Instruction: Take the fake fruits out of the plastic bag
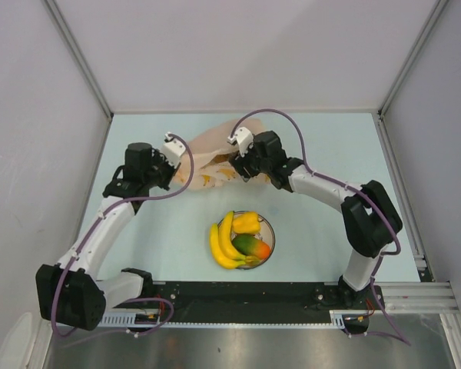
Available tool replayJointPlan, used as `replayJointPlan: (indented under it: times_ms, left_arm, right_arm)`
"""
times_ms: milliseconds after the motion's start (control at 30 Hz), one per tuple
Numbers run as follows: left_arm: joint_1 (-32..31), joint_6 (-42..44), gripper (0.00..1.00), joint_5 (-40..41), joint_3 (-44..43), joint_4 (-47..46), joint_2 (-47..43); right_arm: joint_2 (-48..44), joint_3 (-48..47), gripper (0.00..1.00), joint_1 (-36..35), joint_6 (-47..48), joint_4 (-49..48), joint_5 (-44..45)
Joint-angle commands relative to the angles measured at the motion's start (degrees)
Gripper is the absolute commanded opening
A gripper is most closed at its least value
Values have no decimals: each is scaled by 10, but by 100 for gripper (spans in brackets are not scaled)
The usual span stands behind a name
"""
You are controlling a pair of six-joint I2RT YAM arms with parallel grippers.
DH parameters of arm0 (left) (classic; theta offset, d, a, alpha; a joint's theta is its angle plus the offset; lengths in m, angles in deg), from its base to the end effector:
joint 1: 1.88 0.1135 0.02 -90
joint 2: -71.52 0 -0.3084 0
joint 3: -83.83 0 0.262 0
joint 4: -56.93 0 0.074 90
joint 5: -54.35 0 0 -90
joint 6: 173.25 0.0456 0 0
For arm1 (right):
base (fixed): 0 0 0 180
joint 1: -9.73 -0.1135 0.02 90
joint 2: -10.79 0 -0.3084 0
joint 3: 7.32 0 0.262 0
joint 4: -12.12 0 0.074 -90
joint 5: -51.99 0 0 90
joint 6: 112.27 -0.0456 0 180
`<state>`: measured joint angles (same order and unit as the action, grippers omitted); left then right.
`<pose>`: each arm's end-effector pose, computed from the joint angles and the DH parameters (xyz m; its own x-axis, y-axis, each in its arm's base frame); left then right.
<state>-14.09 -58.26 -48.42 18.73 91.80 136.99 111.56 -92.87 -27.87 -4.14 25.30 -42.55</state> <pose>0.2429 -0.0629 0.3240 -0.3495 0.4972 -0.7942 0.5851 0.7778 0.2294 0.3429 0.2686 0.2909 -0.1517 -0.5083 -0.8477 -0.7477 0.6199 -0.2379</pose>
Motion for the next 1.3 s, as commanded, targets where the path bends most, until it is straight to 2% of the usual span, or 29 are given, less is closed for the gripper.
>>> replayJointPlan:
  times_ms: [0, 67, 100, 167, 333, 433, 567, 667, 800, 900, 1033, 1133, 1233, 1267]
  left_arm:
    - [16, 2, 0, 60, -49, -54, -44]
    - [16, 37, 0, 39, -70, -15, -37]
    - [16, 50, 0, 4, -70, 2, -30]
    - [16, 59, 0, -21, -45, 26, -28]
    - [16, 5, 0, -74, 1, 6, -40]
    - [13, -34, 0, -133, -31, -7, -25]
    - [-16, -56, 0, -168, -98, -5, 15]
    - [-48, -67, 0, -186, -150, -6, 39]
    - [-79, -95, 0, -204, -198, -23, 62]
    - [-88, -105, 0, -199, -205, -28, 71]
    - [-89, -111, 0, -178, -186, -28, 66]
    - [-89, -101, 0, -160, -170, -19, 55]
    - [-88, -90, 0, -144, -142, -14, 46]
    - [-88, -89, 0, -140, -135, -16, 44]
  right_arm:
    - [18, -12, 69, -12, -6, -28, -20]
    - [21, -12, 69, -14, -10, -21, -24]
    - [25, -12, 68, -14, -11, -19, -28]
    - [28, -12, 68, -14, -13, -14, -32]
    - [24, -28, 67, -5, -8, -23, -27]
    - [25, -54, 66, 20, -15, -4, -58]
    - [55, -115, 62, 53, -18, 40, -94]
    - [89, -142, 62, 63, 15, 49, -68]
    - [133, -182, 63, 79, 65, 14, 73]
    - [133, -221, 64, 101, 75, -18, 106]
    - [87, -225, 63, 106, 54, 7, 28]
    - [62, -206, 59, 99, -2, 53, -25]
    - [55, -185, 54, 84, -27, 82, -64]
    - [57, -172, 49, 79, -29, 88, -73]
